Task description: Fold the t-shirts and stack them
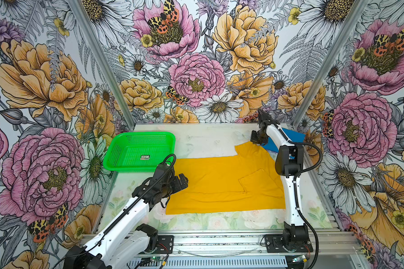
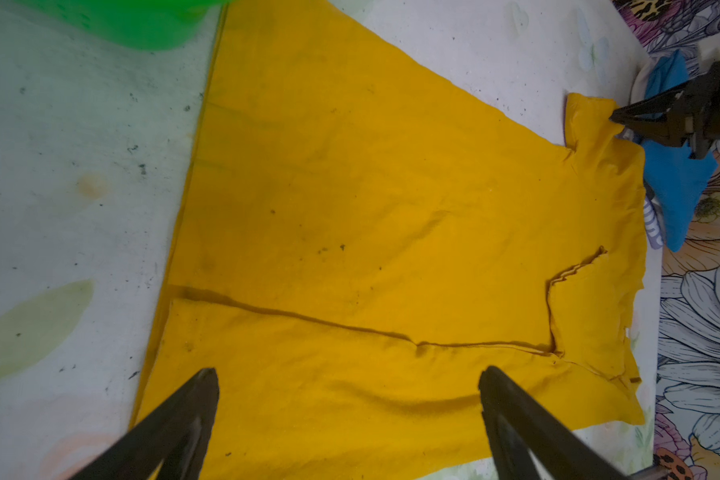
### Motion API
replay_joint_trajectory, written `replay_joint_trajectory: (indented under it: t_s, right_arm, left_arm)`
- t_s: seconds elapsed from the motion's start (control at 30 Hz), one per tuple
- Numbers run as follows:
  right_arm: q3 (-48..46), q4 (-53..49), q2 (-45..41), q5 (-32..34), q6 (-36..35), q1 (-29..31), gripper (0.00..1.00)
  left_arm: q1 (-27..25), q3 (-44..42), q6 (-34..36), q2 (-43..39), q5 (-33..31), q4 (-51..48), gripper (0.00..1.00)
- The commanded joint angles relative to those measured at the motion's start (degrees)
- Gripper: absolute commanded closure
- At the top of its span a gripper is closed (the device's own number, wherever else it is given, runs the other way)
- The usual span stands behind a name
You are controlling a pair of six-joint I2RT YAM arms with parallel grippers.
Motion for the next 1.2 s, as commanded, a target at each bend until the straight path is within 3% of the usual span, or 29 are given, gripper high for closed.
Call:
replay_joint_trajectory:
  t_s: [0.0, 0.23, 0.43, 0.6, 0.83, 1.03, 1.17]
  right_arm:
    - [-0.9, -0.1, -6.3, -0.1, -1.4, 0.1, 1.00]
    - [-17.1, 7.8, -20.0, -0.2, -1.6, 1.3, 1.00]
    - [-25.6, 11.2, -25.8, -1.3, -1.5, 1.3, 1.00]
    - [-27.3, 12.0, -27.2, -2.2, -1.3, 2.0, 1.00]
    - [-30.7, 12.8, -30.4, -2.5, -1.4, 2.7, 1.00]
    - [-33.5, 13.3, -33.5, -3.0, -1.3, 2.9, 1.00]
    - [-34.1, 13.3, -34.3, -3.6, -1.3, 2.9, 1.00]
  left_arm:
    - [-0.3, 1.9, 1.2, 0.9, 1.3, 2.8, 0.01]
    - [-0.4, 5.8, 2.3, 7.8, 0.1, 6.3, 0.01]
    - [-0.7, 16.4, 3.8, 21.6, -7.4, 5.6, 0.01]
    - [-1.5, 28.1, 5.8, 35.7, -20.9, 0.6, 0.18]
    - [-1.9, 41.1, 5.9, 50.9, -27.0, -4.1, 0.52]
    - [-2.9, 48.8, 4.3, 60.6, -29.8, -7.8, 0.56]
    - [-4.2, 47.0, 3.7, 57.7, -30.5, -8.1, 0.56]
